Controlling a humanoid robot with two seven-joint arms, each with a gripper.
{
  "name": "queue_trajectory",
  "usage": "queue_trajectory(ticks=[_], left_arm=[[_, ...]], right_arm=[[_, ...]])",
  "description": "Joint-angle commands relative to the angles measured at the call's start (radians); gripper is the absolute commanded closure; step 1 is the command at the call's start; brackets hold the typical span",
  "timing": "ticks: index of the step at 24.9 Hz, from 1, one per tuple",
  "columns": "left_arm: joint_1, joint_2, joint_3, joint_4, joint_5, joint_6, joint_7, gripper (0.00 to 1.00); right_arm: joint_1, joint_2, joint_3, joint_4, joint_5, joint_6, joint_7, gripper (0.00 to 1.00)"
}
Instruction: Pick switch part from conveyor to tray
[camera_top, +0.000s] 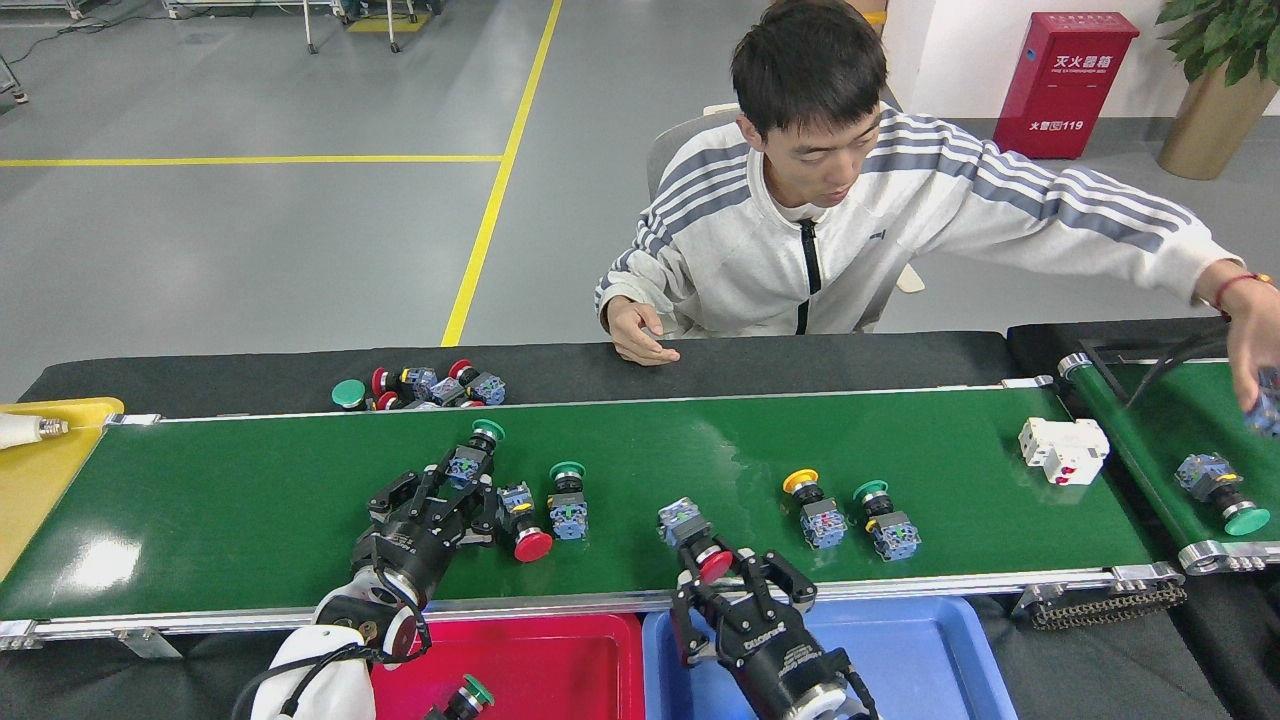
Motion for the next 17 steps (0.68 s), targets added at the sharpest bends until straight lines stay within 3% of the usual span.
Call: queue_trajectory(ticks=[1, 2, 3, 5, 7, 9, 10, 13, 17], left_arm=[[0.040, 0.041, 0.048, -0.133, 0.002, -0.068, 0.016, 0.97], [0.079, 0.057, 0.074, -0.202, 0.002, -0.127, 0.013, 0.96], [0.118, 0.070, 0.099, -0.256, 0.002, -0.187, 0.012, 0.96], [0.236, 0.102, 0.156, -0.374, 0.002, -0.389, 0.009, 0.94], [0.360, 0.131, 0.208, -0.455, -0.001, -0.555, 0.006, 0.92], [0.472, 0.128, 0.269, -0.490, -0.006, -0.555, 0.004, 0.81], [0.511, 0.125, 0.298, -0.497, -0.009, -0.555, 0.002, 0.67], [0.574, 0.111, 0.351, -0.504, -0.007, -0.555, 0.001, 0.01], [0.598, 0.071, 0.409, -0.514, -0.004, -0.555, 0.002, 0.00]], right_arm=[[-0.007, -0.023, 0.075, -0.021, 0.005, -0.066, -0.004, 0.89], [-0.005, -0.029, 0.116, -0.021, 0.023, -0.066, -0.004, 0.78], [-0.004, -0.032, 0.148, -0.019, 0.046, -0.061, -0.004, 0.58], [-0.001, -0.025, 0.194, -0.007, 0.086, -0.058, -0.005, 0.02], [0.007, -0.025, 0.205, 0.001, 0.088, -0.061, -0.005, 0.01], [0.016, -0.026, 0.200, -0.001, 0.086, -0.061, -0.005, 0.01], [0.021, -0.028, 0.197, -0.004, 0.086, -0.061, -0.005, 0.01], [0.044, -0.028, 0.151, -0.036, 0.078, -0.053, -0.007, 0.01], [0.184, -0.020, -0.108, -0.142, 0.049, 0.066, -0.042, 0.02]])
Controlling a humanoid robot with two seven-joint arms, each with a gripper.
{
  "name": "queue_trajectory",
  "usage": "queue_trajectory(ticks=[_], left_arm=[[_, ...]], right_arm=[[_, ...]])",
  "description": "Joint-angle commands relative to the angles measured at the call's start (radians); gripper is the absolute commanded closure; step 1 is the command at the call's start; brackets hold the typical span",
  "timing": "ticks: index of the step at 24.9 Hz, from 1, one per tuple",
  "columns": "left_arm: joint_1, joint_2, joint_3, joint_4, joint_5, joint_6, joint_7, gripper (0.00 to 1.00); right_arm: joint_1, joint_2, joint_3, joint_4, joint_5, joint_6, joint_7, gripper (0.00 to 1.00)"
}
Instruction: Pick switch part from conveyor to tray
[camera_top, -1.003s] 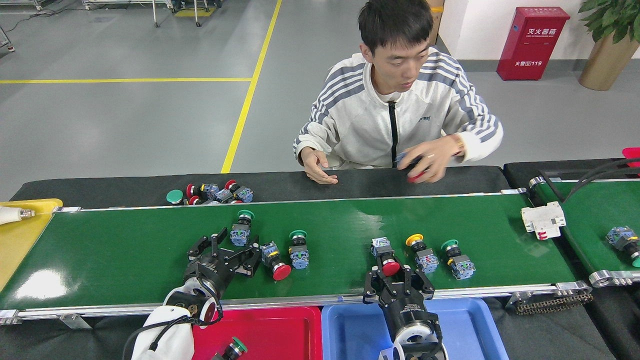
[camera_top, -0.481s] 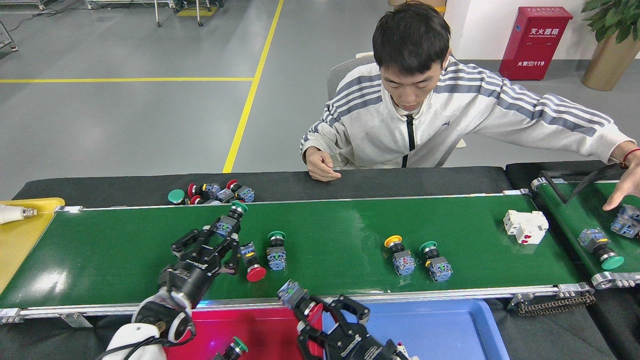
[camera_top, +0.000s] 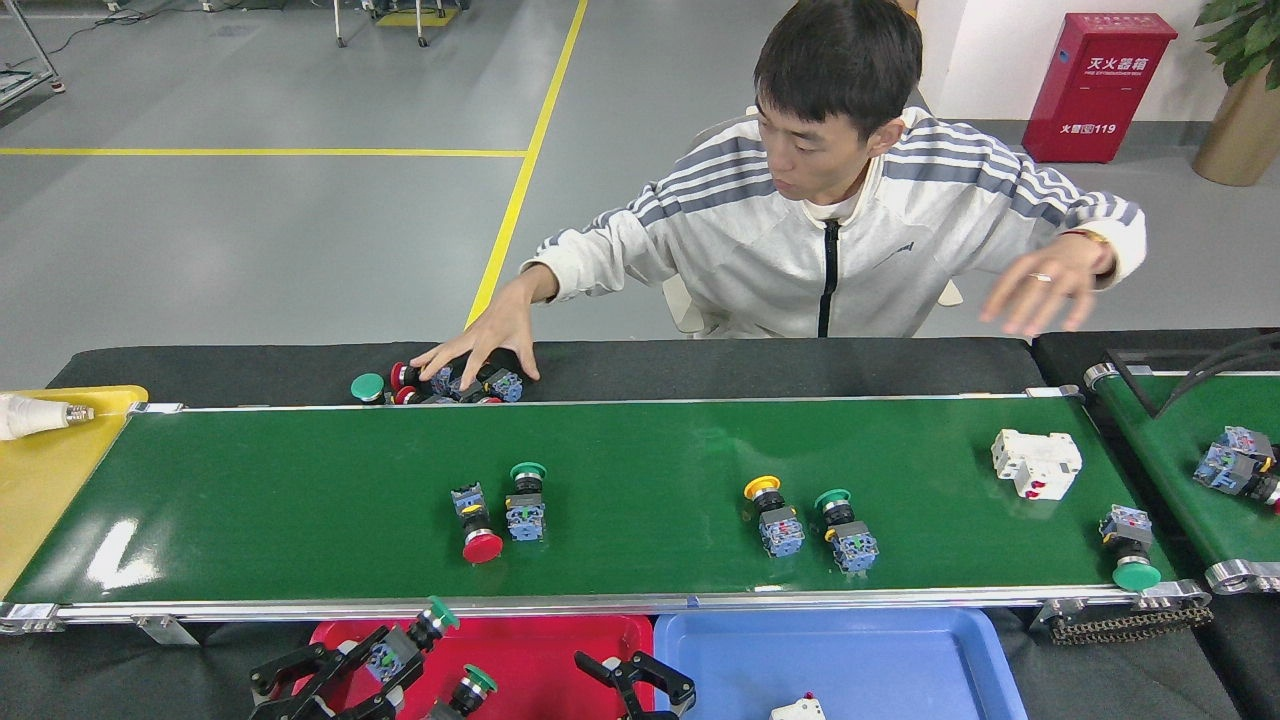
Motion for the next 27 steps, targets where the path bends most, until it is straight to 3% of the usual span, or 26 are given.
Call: queue_trajectory(ticks=[1, 4, 6, 7, 8, 12, 15, 21, 27], left_arm=[[0.004, -0.001, 0.026, -0.025, 0.003, -0.006, 0.003, 0.00], [0.006, -0.076, 0.120, -0.039, 0.000, -0.006, 0.003, 0.00], [0.003, -0.153, 0.153, -0.060, 0.000, 0.164, 0.003, 0.00], [0.006, -0.158, 0.152, -0.074, 0.000, 0.309, 0.003, 0.00], [0.006, -0.158, 0.152, -0.079, 0.000, 0.387, 0.003, 0.00], [0.001, -0.138, 0.147, -0.076, 0.000, 0.393, 0.002, 0.00], [-0.008, -0.135, 0.104, -0.074, -0.006, 0.355, -0.003, 0.00], [-0.123, -0.125, 0.014, -0.013, -0.007, 0.341, -0.191, 0.00], [-0.235, -0.121, 0.009, 0.098, -0.009, 0.350, -0.213, 0.00]], right_arm=[[0.027, 0.017, -0.116, -0.031, -0.040, 0.109, -0.071, 0.02], [0.058, 0.020, -0.228, -0.009, -0.101, 0.296, -0.178, 0.02], [0.062, 0.018, -0.238, 0.000, -0.105, 0.382, -0.195, 0.02], [0.061, 0.018, -0.238, 0.000, -0.105, 0.408, -0.195, 0.01], [0.051, 0.015, -0.233, 0.000, -0.105, 0.411, -0.194, 0.01], [-0.013, 0.006, -0.156, 0.007, -0.074, 0.413, -0.183, 0.01], [-0.082, 0.005, -0.103, 0.067, -0.023, 0.411, -0.117, 0.01], [-0.179, 0.000, -0.072, 0.162, -0.022, 0.332, -0.019, 0.01], [-0.251, 0.043, -0.054, 0.248, -0.020, 0.198, 0.050, 0.01]])
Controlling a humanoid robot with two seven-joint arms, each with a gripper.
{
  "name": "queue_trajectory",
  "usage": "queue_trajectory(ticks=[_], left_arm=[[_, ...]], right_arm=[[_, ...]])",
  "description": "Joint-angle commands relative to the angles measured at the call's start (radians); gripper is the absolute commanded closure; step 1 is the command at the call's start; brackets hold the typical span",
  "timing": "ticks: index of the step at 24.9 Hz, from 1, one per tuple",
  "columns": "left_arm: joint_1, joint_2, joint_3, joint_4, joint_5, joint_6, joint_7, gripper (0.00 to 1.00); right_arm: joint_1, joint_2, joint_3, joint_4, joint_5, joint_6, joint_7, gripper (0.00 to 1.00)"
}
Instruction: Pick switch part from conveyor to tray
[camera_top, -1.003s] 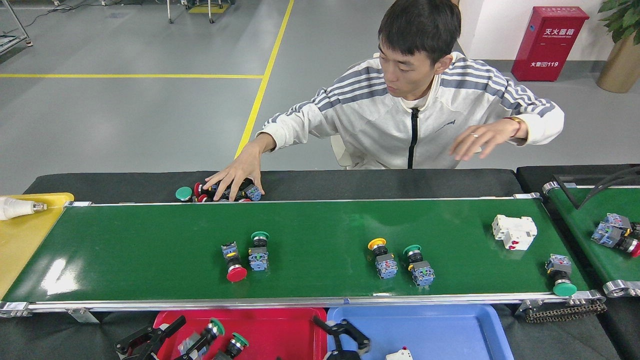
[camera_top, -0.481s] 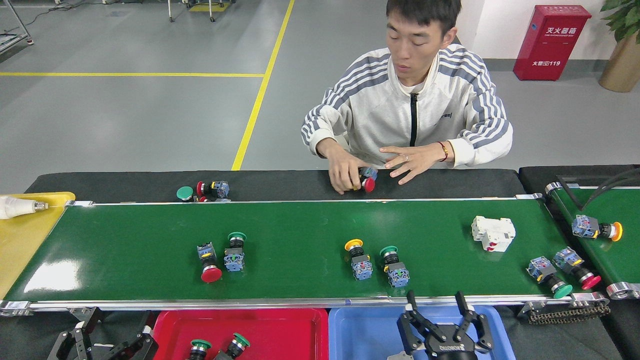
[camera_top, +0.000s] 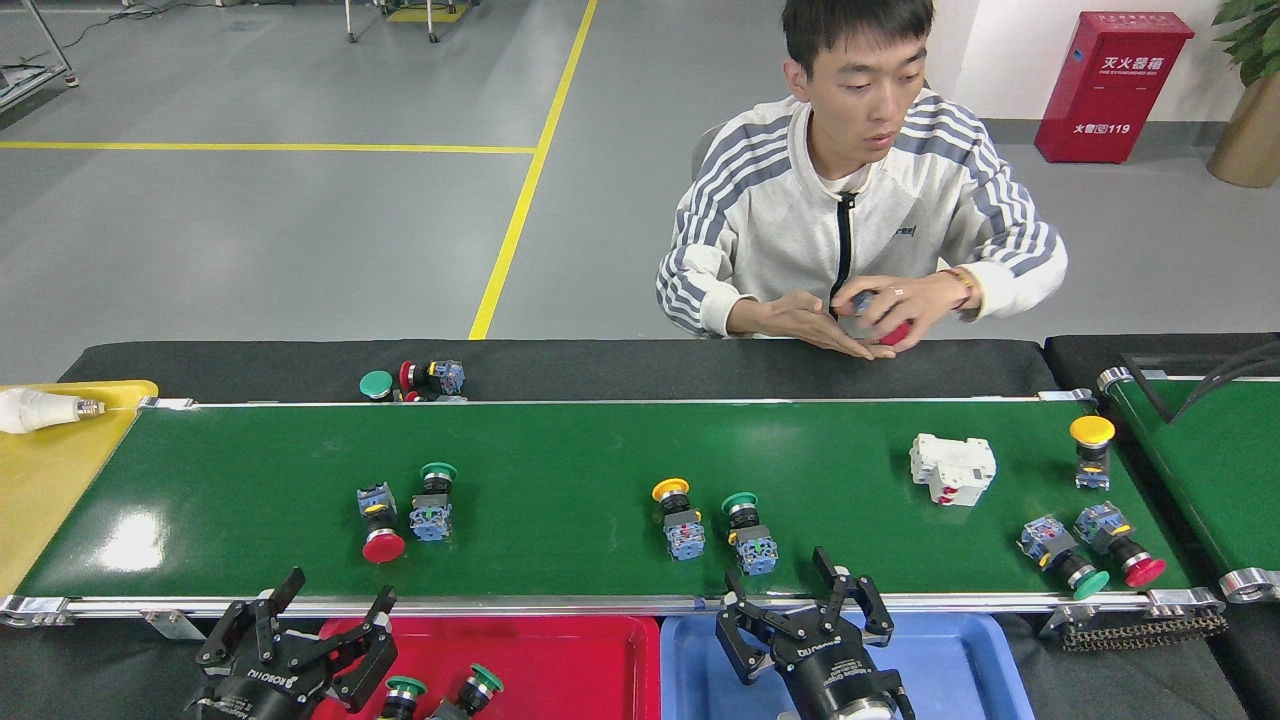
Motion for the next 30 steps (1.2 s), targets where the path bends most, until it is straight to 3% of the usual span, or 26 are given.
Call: queue_trajectory(ticks=[1, 9, 10, 14, 16, 17, 20, 25, 26, 27, 29, 30], left_arm=[[-0.034, 0.014, 0.001, 0.024, -0.002, 0.018, -0.009, 0.00], [-0.183, 0.080, -0.001, 0.219, -0.002, 0.057, -0.011, 0.00], [-0.204, 0.083, -0.007, 0.242, -0.002, 0.057, -0.011, 0.00], [-0.243, 0.089, -0.024, 0.295, -0.002, 0.057, -0.011, 0.00], [-0.244, 0.091, -0.025, 0.303, -0.002, 0.055, -0.011, 0.00], [-0.244, 0.091, -0.025, 0.312, -0.002, 0.055, -0.011, 0.00], [-0.267, 0.092, -0.025, 0.360, -0.002, 0.057, -0.011, 0.00], [-0.330, 0.106, -0.028, 0.435, -0.002, 0.103, -0.009, 0.00], [-0.341, 0.109, -0.036, 0.447, -0.002, 0.115, -0.009, 0.00], [-0.348, 0.109, -0.045, 0.455, -0.002, 0.123, -0.009, 0.00], [-0.370, 0.111, -0.054, 0.484, -0.002, 0.158, -0.009, 0.01], [-0.384, 0.109, -0.056, 0.510, -0.002, 0.179, -0.008, 0.03]], right_arm=[[-0.043, 0.025, 0.013, 0.023, 0.002, -0.038, 0.023, 0.01], [-0.198, 0.054, 0.101, 0.213, -0.010, -0.035, 0.032, 0.04], [-0.200, 0.054, 0.106, 0.216, -0.009, -0.037, 0.032, 0.15], [-0.200, 0.054, 0.128, 0.211, 0.000, -0.041, 0.032, 0.73], [-0.200, 0.053, 0.128, 0.205, 0.000, -0.043, 0.029, 0.93], [-0.200, 0.053, 0.129, 0.199, 0.000, -0.044, 0.026, 0.97], [-0.187, 0.049, 0.138, 0.155, 0.000, -0.057, 0.026, 0.98], [-0.068, 0.045, 0.223, -0.013, 0.000, -0.193, 0.026, 0.98], [-0.046, 0.042, 0.256, -0.043, 0.000, -0.233, 0.026, 0.96], [-0.036, 0.034, 0.286, -0.056, 0.000, -0.267, 0.024, 0.84], [-0.034, 0.026, 0.350, -0.056, 0.002, -0.303, 0.024, 0.25], [-0.034, 0.028, 0.373, -0.054, 0.002, -0.303, 0.024, 0.00]])
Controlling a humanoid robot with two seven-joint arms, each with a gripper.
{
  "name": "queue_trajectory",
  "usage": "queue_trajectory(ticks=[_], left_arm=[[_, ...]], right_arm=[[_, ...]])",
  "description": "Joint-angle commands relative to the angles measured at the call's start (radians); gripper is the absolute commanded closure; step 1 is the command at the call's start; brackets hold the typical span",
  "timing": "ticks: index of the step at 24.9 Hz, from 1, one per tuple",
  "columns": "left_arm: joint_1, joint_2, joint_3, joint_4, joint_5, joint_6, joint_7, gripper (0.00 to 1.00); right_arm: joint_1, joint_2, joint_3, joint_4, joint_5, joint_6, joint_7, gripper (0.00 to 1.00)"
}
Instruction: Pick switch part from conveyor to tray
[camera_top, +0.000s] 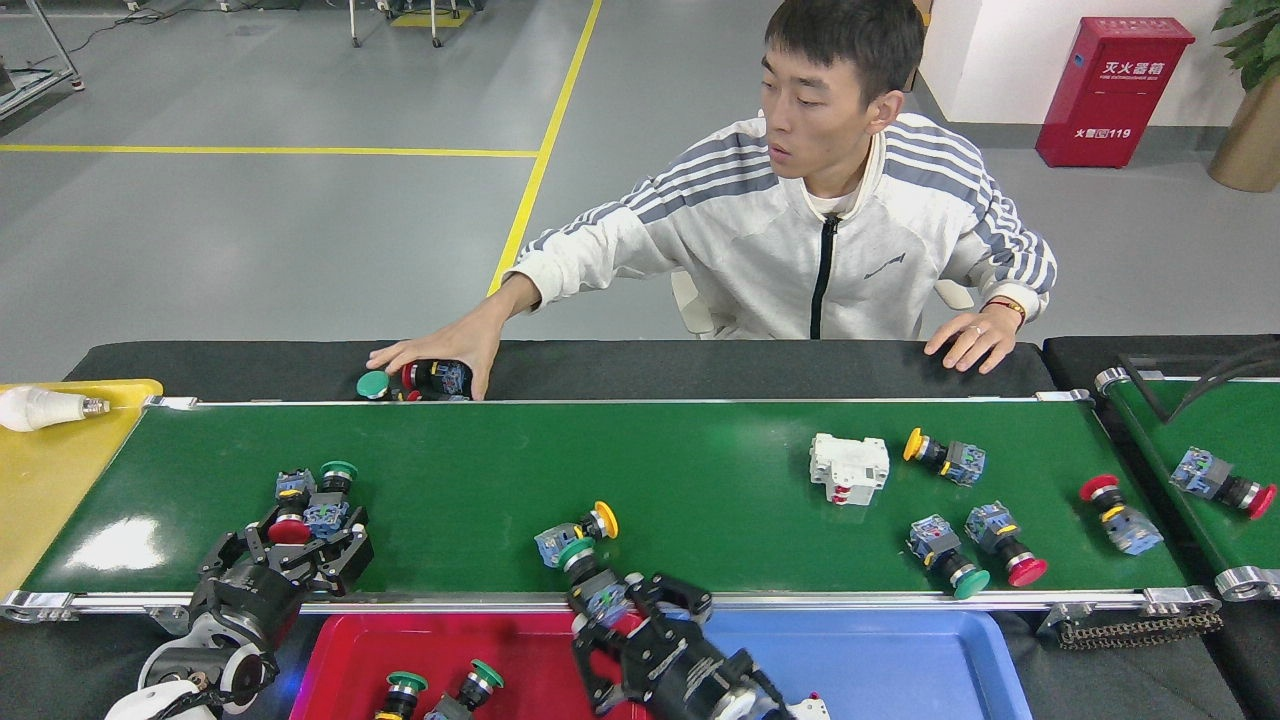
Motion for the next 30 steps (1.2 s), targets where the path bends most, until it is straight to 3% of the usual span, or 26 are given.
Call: queue_trajectory(ticks=[1, 2, 5, 6, 8, 11, 15, 18, 20, 22, 23, 30], left_arm=[[-0.035, 0.008, -0.005, 0.028, -0.002, 0.048, 0.009, 0.06], [-0.046, 0.005, -0.011, 0.051, -0.002, 0.061, 0.011, 0.14], [-0.055, -0.002, -0.011, 0.069, 0.004, 0.078, 0.017, 0.55], [-0.053, -0.002, -0.009, 0.068, 0.009, 0.078, 0.017, 0.63], [-0.046, -0.002, -0.008, 0.059, 0.016, 0.069, 0.034, 0.72], [0.002, -0.002, -0.012, -0.015, 0.018, 0.020, 0.070, 0.76], [0.224, -0.007, 0.015, -0.330, 0.030, -0.227, 0.070, 0.76], [0.384, -0.045, 0.049, -0.500, 0.030, -0.386, 0.069, 0.74], [0.459, -0.082, 0.049, -0.558, 0.026, -0.486, 0.069, 0.64], [0.522, -0.096, 0.046, -0.580, 0.019, -0.489, 0.064, 0.30], [0.542, -0.107, 0.045, -0.581, 0.019, -0.489, 0.064, 0.03], [0.543, -0.150, 0.052, -0.589, 0.019, -0.489, 0.066, 0.00]], right_arm=[[-0.006, 0.005, 0.029, -0.015, 0.000, -0.037, -0.006, 0.01], [-0.006, 0.005, 0.030, -0.015, 0.000, -0.040, -0.006, 0.01], [0.000, 0.000, 0.023, -0.028, -0.011, -0.042, -0.006, 0.01], [0.004, 0.000, 0.015, -0.037, -0.014, -0.040, -0.006, 0.01], [0.036, -0.001, -0.057, -0.098, -0.026, -0.031, -0.011, 0.01], [0.153, 0.002, -0.264, -0.183, -0.032, 0.032, -0.052, 0.01], [0.317, -0.010, -0.505, -0.230, -0.034, 0.142, -0.293, 0.02], [0.395, -0.030, -0.625, -0.232, -0.045, 0.188, -0.401, 0.02], [0.417, -0.032, -0.671, -0.226, -0.081, 0.201, -0.408, 0.02], [0.414, -0.032, -0.678, -0.222, -0.085, 0.276, -0.396, 0.02], [0.403, -0.036, -0.674, -0.222, -0.081, 0.319, -0.376, 0.02], [0.276, -0.072, -0.531, -0.193, -0.057, 0.342, -0.175, 0.02]])
